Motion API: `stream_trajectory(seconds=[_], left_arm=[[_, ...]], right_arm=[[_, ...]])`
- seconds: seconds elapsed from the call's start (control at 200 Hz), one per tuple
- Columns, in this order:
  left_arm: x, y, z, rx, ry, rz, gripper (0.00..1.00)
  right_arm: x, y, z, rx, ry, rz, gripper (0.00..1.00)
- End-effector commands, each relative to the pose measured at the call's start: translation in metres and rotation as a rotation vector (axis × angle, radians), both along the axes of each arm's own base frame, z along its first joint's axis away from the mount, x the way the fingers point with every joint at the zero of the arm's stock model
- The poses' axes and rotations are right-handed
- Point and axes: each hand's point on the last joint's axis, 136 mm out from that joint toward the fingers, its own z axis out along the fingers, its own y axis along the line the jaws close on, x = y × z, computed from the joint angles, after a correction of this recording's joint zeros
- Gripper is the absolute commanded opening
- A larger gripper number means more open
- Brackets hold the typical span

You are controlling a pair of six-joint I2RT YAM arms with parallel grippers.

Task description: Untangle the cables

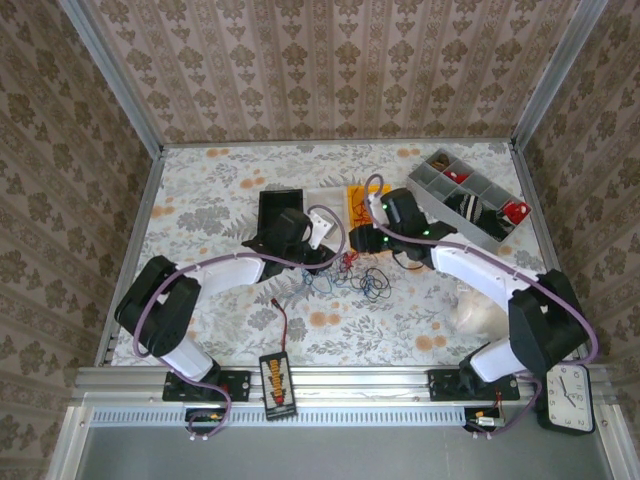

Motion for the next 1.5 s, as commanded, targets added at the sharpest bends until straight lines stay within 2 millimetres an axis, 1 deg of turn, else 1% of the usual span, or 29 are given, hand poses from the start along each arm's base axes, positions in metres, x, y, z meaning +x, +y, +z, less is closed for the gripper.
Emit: stream_trajectory(seconds=[0.0,0.2,0.3,0.4,0.555,0.66,0.85,0.915,1.01,1.095,1.2,1.335,1.44,1.495], left_arm=[[-0.012,0.003,-0.017,0.041,0.043,-0.038,0.27],[-0.018,0.004,-0.026,0.077,0.054,-0.050,0.22],[-0.022,0.005,-0.031,0.096,0.060,-0.054,0.21],[-0.024,0.006,-0.036,0.103,0.066,-0.052,0.21],[-0.027,0.005,-0.037,0.106,0.068,-0.056,0.21],[-0.026,0.007,-0.039,0.113,0.071,-0.052,0.21],[-0.029,0.009,-0.045,0.128,0.080,-0.055,0.21],[-0.028,0.010,-0.046,0.133,0.077,-0.053,0.21],[-0.028,0.010,-0.048,0.135,0.077,-0.053,0.21],[-0.028,0.010,-0.050,0.140,0.081,-0.051,0.21],[-0.027,0.009,-0.053,0.141,0.085,-0.052,0.20],[-0.025,0.007,-0.056,0.144,0.091,-0.055,0.17],[-0.025,0.004,-0.059,0.146,0.099,-0.062,0.15],[-0.024,0.003,-0.061,0.148,0.104,-0.065,0.10]], right_arm=[[-0.013,0.006,-0.030,-0.040,0.087,0.036,0.42],[-0.007,0.009,-0.062,-0.077,0.183,-0.001,0.38],[-0.004,0.011,-0.072,-0.087,0.215,-0.009,0.37],[0.002,0.013,-0.078,-0.091,0.215,-0.026,0.36],[0.010,0.015,-0.084,-0.090,0.218,-0.048,0.34],[0.014,0.014,-0.092,-0.102,0.220,-0.066,0.32],[0.017,0.018,-0.102,-0.088,0.238,-0.074,0.31],[0.016,0.017,-0.105,-0.092,0.238,-0.078,0.27],[0.015,0.013,-0.107,-0.097,0.235,-0.085,0.15],[0.012,0.009,-0.104,-0.096,0.228,-0.086,0.07],[0.004,0.004,-0.094,-0.080,0.213,-0.079,0.05],[-0.013,0.004,-0.067,-0.016,0.160,-0.020,0.05],[-0.028,0.000,-0.046,0.036,0.132,0.010,0.05],[-0.035,-0.004,-0.038,0.044,0.119,0.014,0.05]])
